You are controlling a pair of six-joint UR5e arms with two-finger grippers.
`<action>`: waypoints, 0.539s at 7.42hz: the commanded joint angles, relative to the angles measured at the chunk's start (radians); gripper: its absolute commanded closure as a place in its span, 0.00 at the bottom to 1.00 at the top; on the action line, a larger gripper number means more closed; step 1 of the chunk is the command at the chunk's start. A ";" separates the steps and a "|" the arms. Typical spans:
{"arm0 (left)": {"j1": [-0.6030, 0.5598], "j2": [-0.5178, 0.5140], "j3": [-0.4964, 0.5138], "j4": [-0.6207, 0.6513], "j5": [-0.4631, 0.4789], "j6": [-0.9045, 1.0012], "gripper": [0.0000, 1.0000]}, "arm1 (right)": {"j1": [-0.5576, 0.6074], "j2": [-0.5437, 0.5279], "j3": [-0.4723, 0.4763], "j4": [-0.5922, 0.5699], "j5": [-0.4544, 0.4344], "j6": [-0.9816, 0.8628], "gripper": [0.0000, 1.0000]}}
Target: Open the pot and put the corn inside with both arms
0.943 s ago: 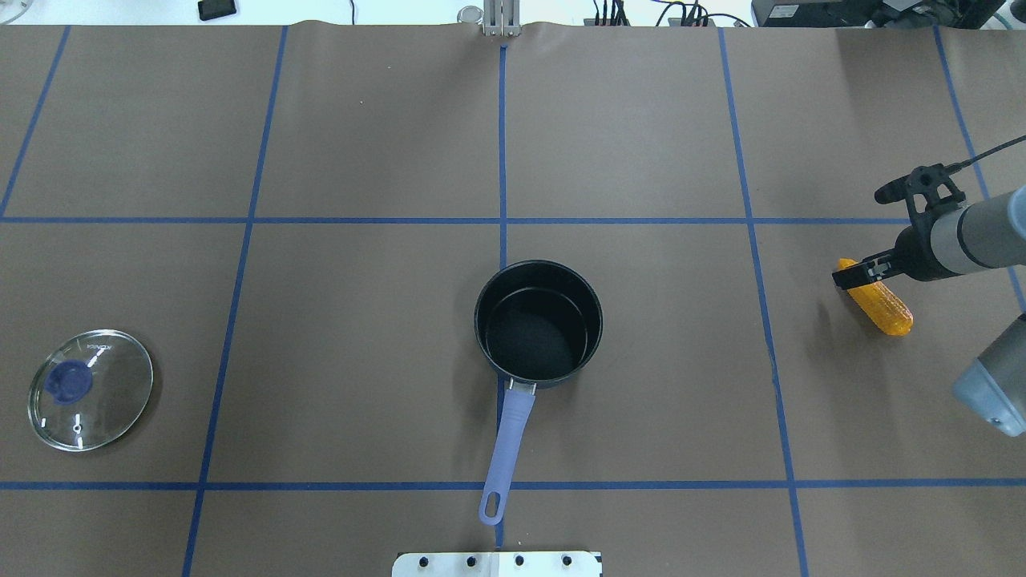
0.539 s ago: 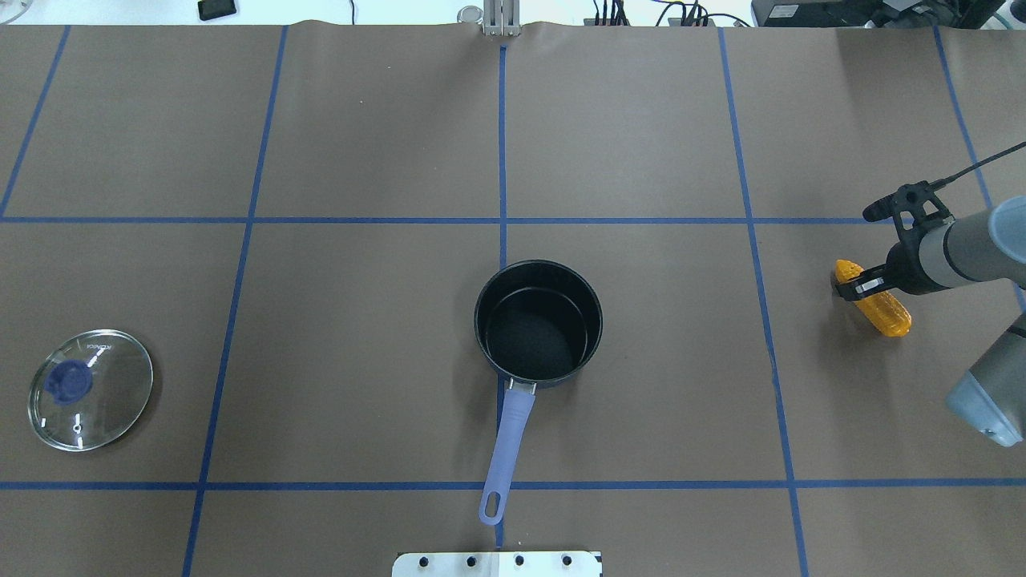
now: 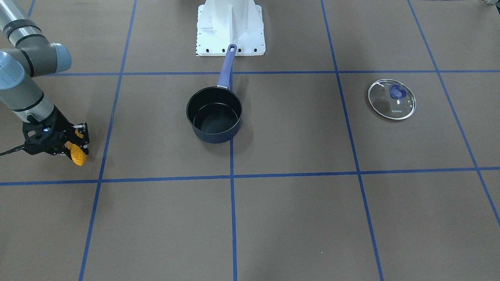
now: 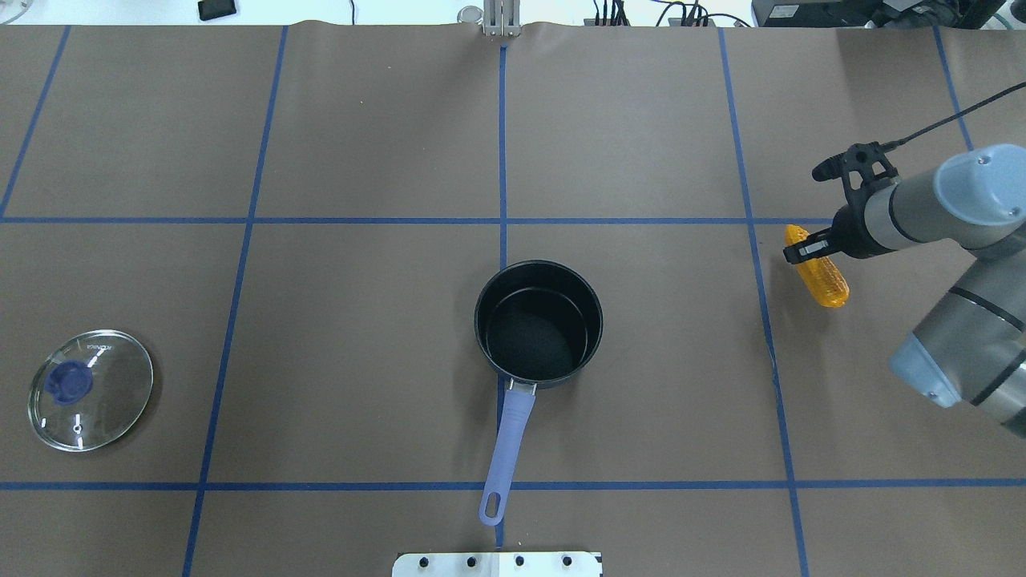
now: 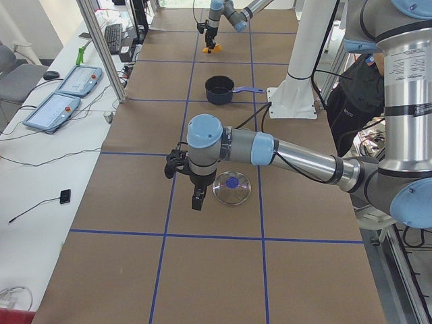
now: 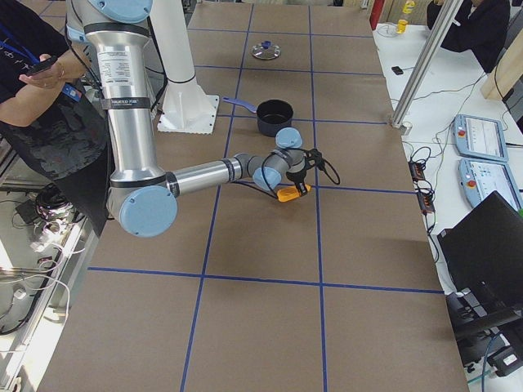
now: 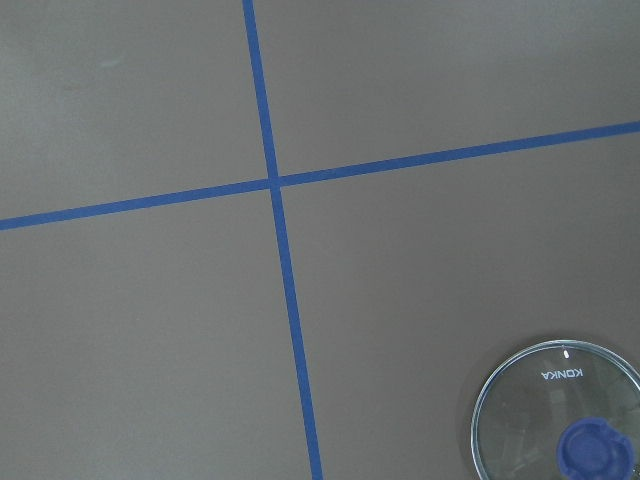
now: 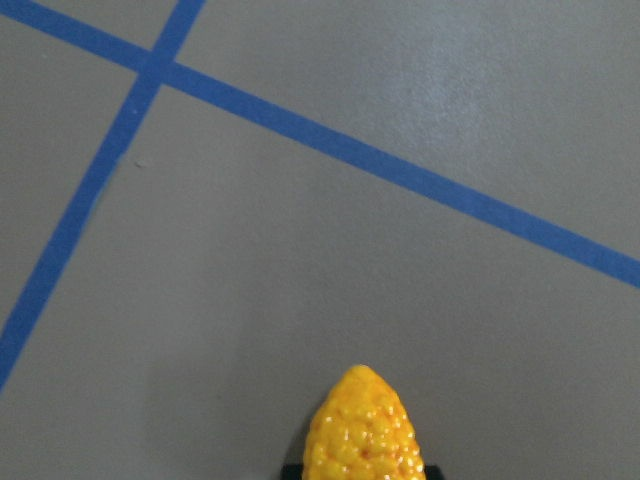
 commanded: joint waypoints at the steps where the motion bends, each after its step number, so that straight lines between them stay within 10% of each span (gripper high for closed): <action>1: 0.002 -0.003 0.001 0.000 0.000 0.000 0.02 | -0.051 0.227 0.000 -0.103 -0.023 0.379 1.00; 4: 0.002 -0.008 0.009 0.000 0.000 -0.002 0.02 | -0.251 0.436 0.012 -0.191 -0.319 0.835 1.00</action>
